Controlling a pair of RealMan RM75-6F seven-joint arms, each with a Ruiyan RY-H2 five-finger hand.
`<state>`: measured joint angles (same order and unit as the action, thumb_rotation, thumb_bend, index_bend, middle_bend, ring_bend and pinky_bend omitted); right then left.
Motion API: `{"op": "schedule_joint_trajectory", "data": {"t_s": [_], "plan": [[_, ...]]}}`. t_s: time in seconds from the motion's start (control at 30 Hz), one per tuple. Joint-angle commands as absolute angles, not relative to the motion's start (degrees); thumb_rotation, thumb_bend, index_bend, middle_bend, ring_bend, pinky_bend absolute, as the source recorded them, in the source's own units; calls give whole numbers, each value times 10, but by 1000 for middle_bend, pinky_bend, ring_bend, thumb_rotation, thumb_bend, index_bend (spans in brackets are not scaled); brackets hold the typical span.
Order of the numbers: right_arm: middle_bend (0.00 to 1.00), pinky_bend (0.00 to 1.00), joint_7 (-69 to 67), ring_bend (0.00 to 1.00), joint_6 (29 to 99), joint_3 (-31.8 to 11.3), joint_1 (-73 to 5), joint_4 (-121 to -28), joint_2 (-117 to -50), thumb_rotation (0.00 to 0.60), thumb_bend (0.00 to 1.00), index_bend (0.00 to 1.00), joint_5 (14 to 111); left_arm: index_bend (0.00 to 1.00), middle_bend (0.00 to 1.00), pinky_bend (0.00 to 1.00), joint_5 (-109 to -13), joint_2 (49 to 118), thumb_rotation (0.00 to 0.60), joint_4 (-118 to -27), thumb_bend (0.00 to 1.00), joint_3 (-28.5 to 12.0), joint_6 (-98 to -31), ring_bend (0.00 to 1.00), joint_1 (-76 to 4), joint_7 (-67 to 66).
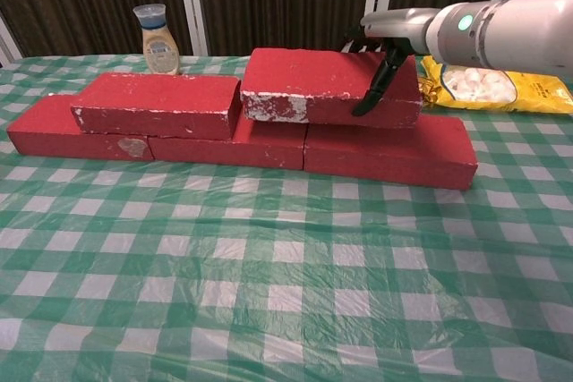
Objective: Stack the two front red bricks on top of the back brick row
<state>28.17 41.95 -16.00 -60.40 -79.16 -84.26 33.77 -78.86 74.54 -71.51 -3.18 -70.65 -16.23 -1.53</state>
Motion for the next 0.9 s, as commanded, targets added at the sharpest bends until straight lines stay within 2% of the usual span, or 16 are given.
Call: {"op": "schedule_joint_trajectory", "data": {"t_s": [0.03, 0.9], "plan": [[403, 485, 286, 419, 424, -155, -616, -782, -852, 600, 95, 466, 320, 0, 0, 8, -789, 747, 600, -713, 313, -32, -705, 0, -163, -16], [403, 486, 287, 419, 431, -127, -649, -765, -878, 600, 95, 434, 280, 0, 0, 8, -787, 746, 600, -711, 314, -34, -695, 0, -165, -10]]}}
